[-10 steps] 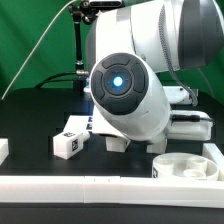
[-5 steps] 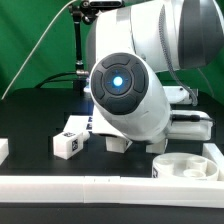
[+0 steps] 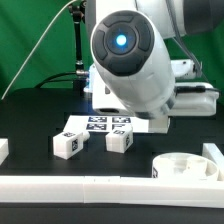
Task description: Assemble stool
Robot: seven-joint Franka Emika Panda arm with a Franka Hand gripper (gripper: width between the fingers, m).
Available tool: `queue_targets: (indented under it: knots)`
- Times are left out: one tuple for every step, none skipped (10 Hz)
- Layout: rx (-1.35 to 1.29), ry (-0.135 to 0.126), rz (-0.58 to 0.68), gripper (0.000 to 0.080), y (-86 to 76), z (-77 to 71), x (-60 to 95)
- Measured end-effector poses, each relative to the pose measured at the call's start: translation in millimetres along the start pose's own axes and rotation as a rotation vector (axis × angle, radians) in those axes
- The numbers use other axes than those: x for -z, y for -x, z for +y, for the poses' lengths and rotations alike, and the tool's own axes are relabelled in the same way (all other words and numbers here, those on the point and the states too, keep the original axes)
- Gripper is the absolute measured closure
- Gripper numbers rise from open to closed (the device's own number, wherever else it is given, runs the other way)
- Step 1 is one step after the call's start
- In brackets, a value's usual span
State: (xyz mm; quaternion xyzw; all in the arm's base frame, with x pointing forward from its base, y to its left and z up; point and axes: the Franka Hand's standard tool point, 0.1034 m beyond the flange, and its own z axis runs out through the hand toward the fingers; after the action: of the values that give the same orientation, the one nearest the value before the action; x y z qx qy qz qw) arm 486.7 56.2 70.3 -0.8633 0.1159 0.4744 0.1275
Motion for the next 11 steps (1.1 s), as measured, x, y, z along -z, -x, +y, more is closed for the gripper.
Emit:
queue_targets:
  knots:
    - [0.005, 0.002, -0.014, 0.0462, 10.4, -0.5, 7.1]
    - [0.013, 0.003, 0.005, 0.0462, 16.1, -3.7, 14.6]
    - [0.013, 0.003, 0.007, 0.0462, 14.0, -3.4, 12.3]
    - [0.012, 0.002, 0.014, 0.0462, 11.0, -3.5, 11.3]
    - [0.014, -0.001, 0.046, 0.0462, 7.9, -5.6, 15.3]
    - [0.015, 0.0, 0.046, 0.0462, 8.6, -5.6, 15.9]
    - [0.043, 0.006, 0.094, 0.0462, 7.4, -8.4, 27.4]
    - [0.072, 0.014, 0.197, 0.0462, 11.7, -14.8, 46.7]
    - [0.077, 0.014, 0.274, 0.0462, 22.4, -18.5, 56.5]
    - [0.085, 0.013, 0.328, 0.0462, 30.1, -21.7, 65.5]
    - [0.092, 0.009, 0.388, 0.0462, 31.2, -26.4, 76.7]
